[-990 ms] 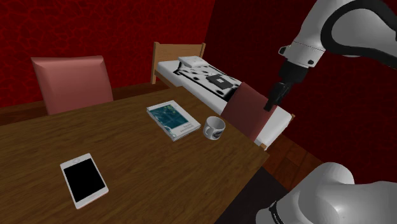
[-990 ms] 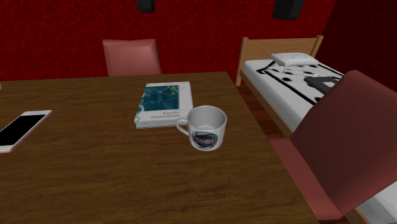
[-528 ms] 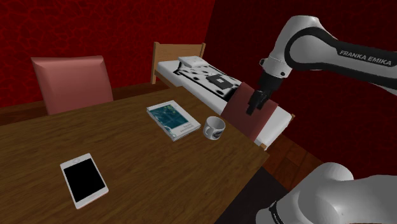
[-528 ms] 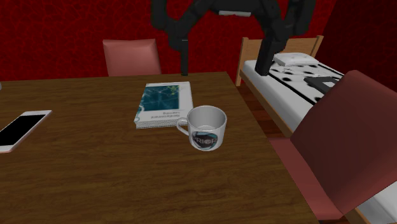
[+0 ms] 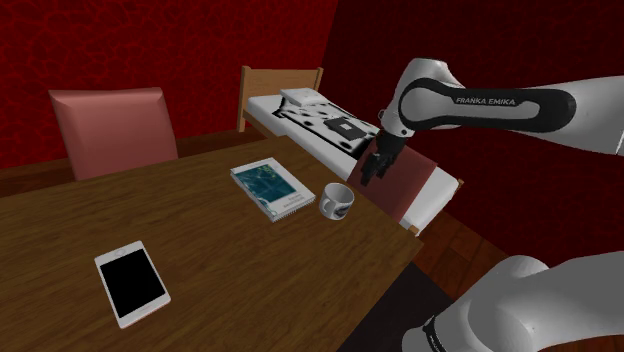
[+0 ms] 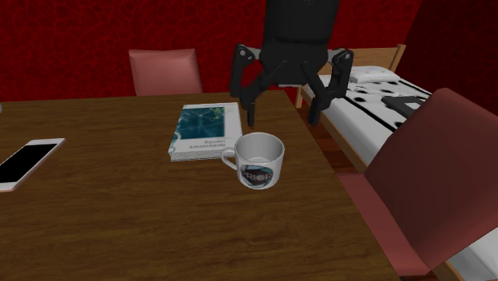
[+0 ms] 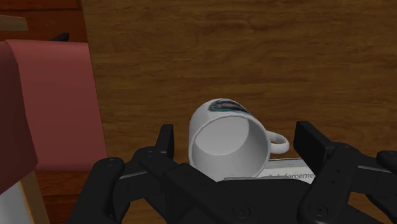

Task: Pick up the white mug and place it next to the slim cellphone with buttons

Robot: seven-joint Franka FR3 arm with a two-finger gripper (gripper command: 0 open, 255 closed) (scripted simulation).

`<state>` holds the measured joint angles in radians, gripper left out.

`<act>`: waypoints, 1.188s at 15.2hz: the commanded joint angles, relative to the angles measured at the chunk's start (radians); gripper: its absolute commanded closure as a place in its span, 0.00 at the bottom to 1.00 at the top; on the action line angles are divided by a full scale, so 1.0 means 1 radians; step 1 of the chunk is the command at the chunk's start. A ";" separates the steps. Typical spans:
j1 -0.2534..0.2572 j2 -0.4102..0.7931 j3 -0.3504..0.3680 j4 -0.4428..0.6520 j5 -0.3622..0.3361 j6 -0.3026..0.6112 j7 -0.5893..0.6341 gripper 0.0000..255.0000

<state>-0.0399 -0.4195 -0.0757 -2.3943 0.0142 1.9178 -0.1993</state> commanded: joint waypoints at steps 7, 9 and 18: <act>-0.004 0.289 -0.027 0.072 0.018 0.216 -0.040 0.00; -0.004 0.330 -0.029 0.078 0.023 0.251 -0.046 0.00; -0.002 0.377 -0.028 0.033 0.032 0.342 -0.053 0.00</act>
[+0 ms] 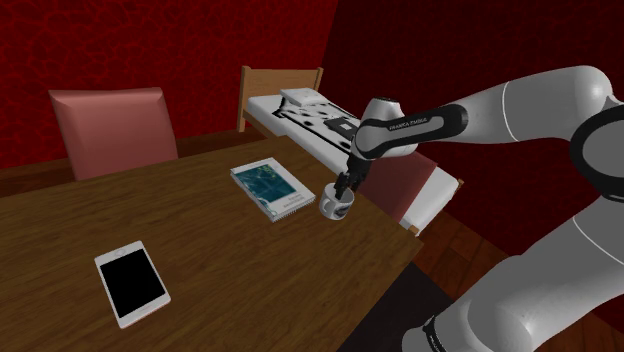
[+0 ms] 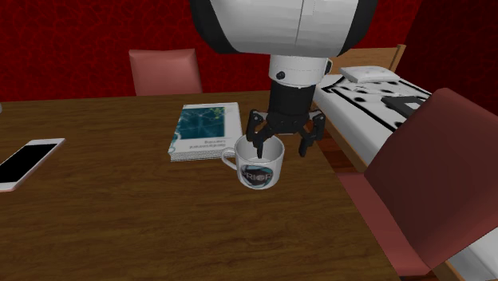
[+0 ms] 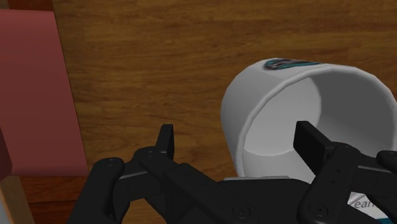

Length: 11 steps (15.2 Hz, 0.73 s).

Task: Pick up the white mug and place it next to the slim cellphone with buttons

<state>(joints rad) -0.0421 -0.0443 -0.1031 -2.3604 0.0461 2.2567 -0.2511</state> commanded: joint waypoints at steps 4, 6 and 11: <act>0.000 0.002 0.000 -0.001 0.000 0.003 -0.001 0.00; 0.000 0.002 0.000 -0.001 0.000 0.003 -0.001 0.00; 0.000 0.002 0.000 -0.001 0.000 0.003 -0.001 1.00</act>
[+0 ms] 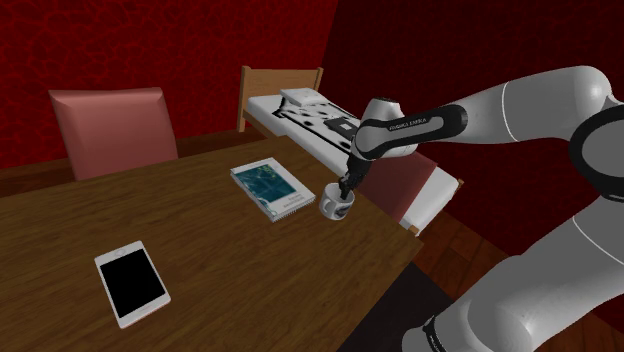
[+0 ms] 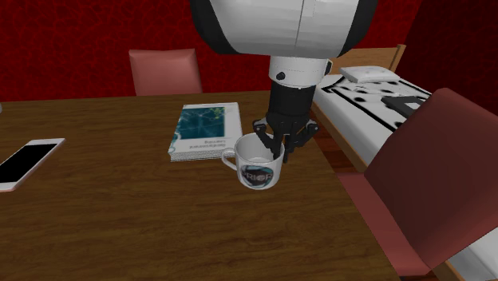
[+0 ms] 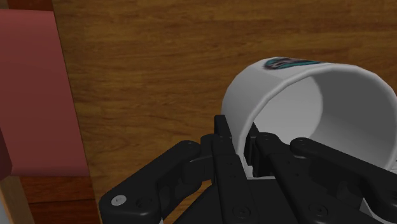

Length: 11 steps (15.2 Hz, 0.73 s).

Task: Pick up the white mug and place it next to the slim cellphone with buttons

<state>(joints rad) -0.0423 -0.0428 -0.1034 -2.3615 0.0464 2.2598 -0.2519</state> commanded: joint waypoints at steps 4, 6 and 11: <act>0.000 0.000 0.000 0.000 0.000 0.000 0.000 1.00; 0.000 -0.009 0.000 0.005 -0.002 -0.014 0.002 1.00; -0.001 -0.048 0.001 0.035 -0.009 -0.083 0.009 1.00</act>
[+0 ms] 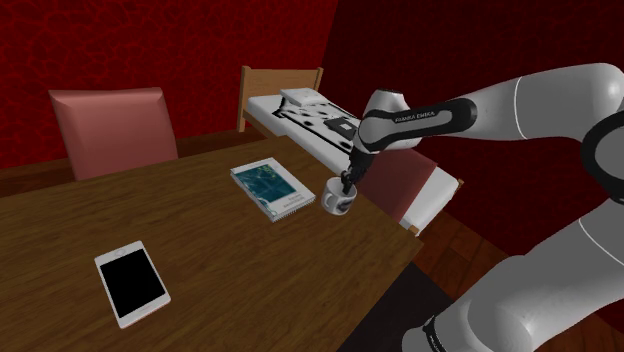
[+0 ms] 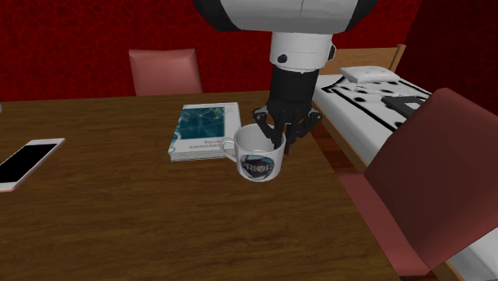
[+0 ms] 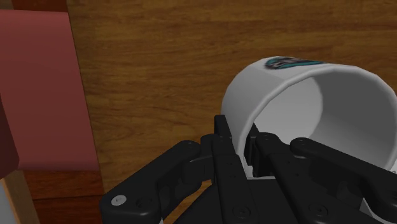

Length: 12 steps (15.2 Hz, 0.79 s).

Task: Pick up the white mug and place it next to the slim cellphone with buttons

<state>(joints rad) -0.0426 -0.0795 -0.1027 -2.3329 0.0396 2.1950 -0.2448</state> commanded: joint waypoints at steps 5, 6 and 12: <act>-0.001 -0.046 0.001 0.041 -0.008 -0.087 0.008 1.00; -0.001 -0.052 0.001 0.048 -0.008 -0.100 0.009 1.00; -0.001 -0.085 0.002 0.098 -0.013 -0.182 0.014 1.00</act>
<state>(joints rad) -0.0437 -0.1602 -0.1004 -2.2441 0.0272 2.0263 -0.2308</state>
